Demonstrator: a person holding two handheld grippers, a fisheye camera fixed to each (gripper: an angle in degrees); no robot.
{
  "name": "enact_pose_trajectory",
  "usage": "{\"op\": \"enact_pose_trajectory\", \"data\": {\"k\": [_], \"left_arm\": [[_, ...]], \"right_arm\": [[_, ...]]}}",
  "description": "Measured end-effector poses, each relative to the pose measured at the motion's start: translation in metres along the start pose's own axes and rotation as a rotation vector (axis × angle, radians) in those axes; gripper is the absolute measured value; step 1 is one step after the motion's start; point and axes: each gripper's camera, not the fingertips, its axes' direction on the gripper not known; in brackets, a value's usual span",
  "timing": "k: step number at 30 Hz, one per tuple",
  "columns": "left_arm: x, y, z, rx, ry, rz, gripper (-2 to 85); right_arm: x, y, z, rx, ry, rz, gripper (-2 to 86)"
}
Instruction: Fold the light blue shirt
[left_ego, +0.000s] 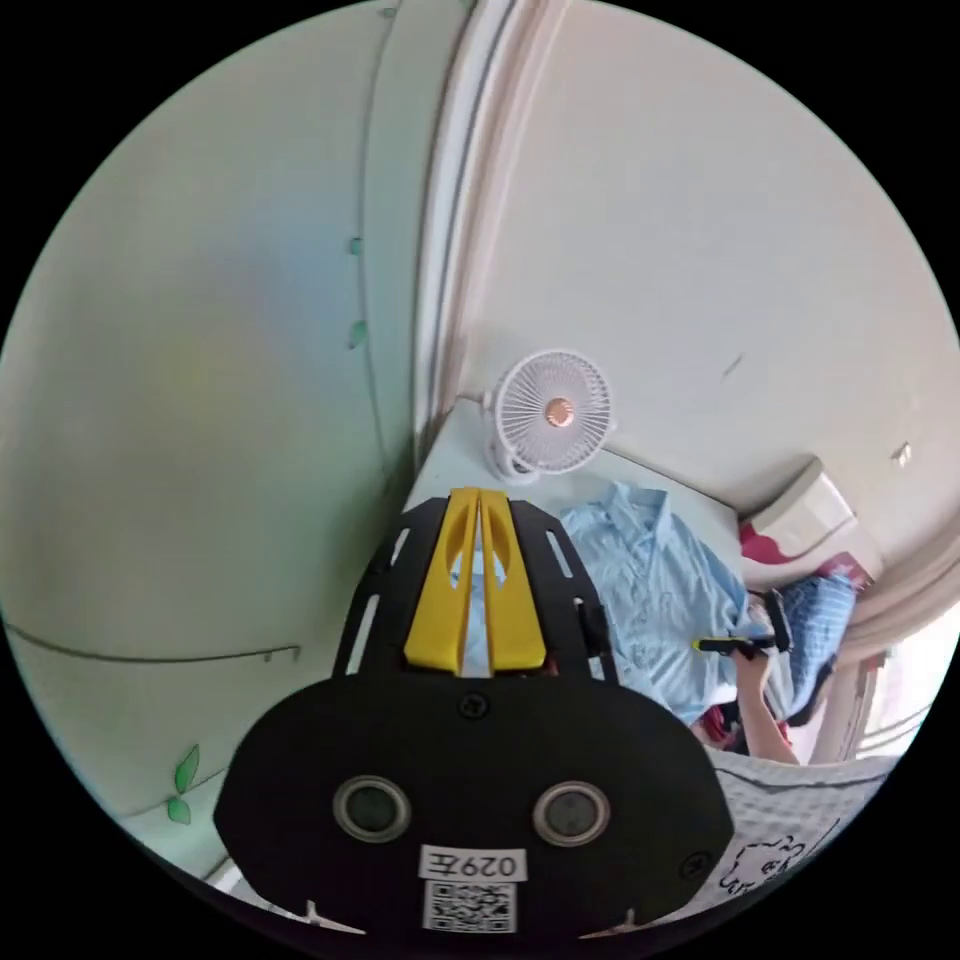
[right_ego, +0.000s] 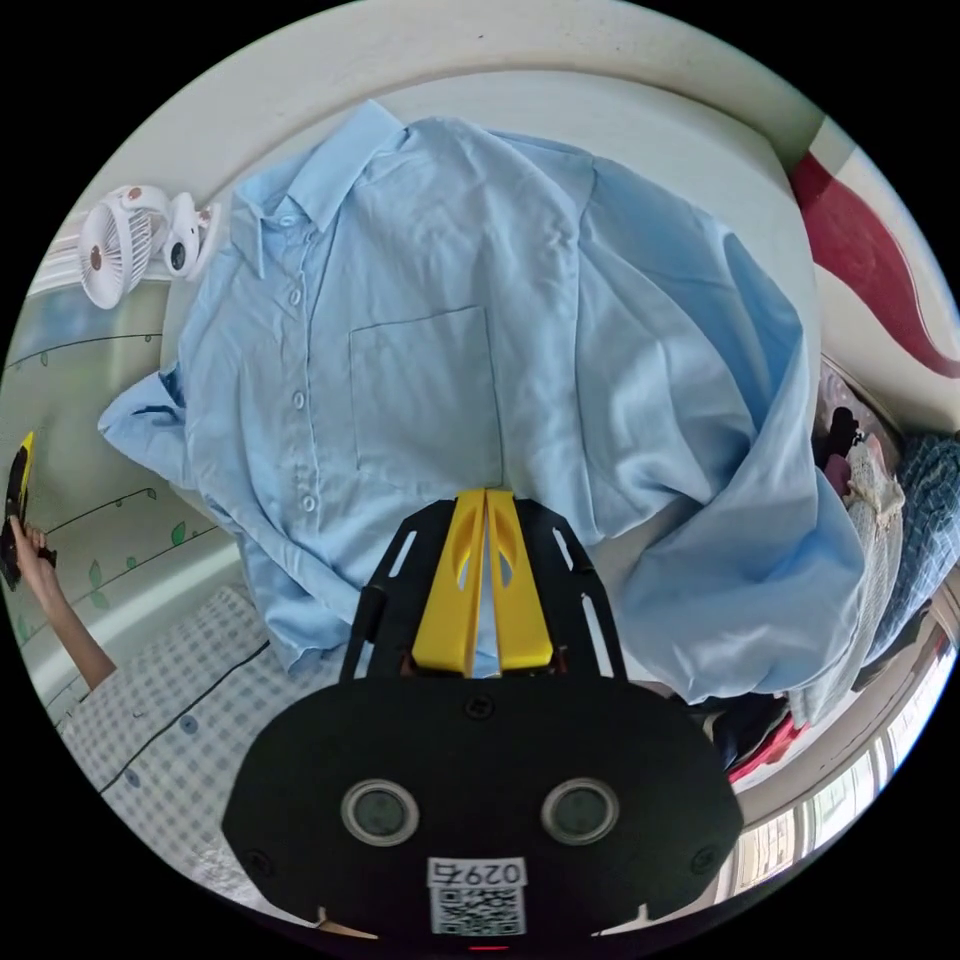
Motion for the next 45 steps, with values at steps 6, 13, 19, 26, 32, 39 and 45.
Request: {"op": "enact_pose_trajectory", "data": {"k": [6,13,19,26,32,39,45], "left_arm": [[0.076,0.005,0.128,-0.344,0.29,0.186,-1.0],[0.167,0.051,0.242,-0.659,-0.045,0.436,-1.0],[0.193,0.056,0.289,-0.777,-0.046,0.481,-1.0],[0.209,0.064,0.305,-0.808,-0.06,0.52,-1.0],[0.221,0.076,0.305,-0.737,-0.037,0.569,-1.0],[0.231,0.079,0.306,-0.752,-0.145,0.627,-1.0],[0.196,0.072,0.297,-0.735,-0.11,0.504,-1.0]], "right_arm": [[0.018,-0.008,-0.004,-0.037,-0.095,0.044,-0.5],[0.027,-0.001,-0.007,0.015,-0.149,0.067,-0.5],[0.029,0.006,-0.006,0.056,-0.173,0.102,-0.5],[0.002,0.002,-0.006,0.041,-0.033,0.099,-0.5],[-0.007,-0.003,0.004,0.0,-0.11,0.044,-0.5],[-0.047,-0.004,0.008,-0.016,0.117,-0.066,-0.5],[-0.083,0.003,0.009,0.082,0.189,-0.153,-0.5]]}}
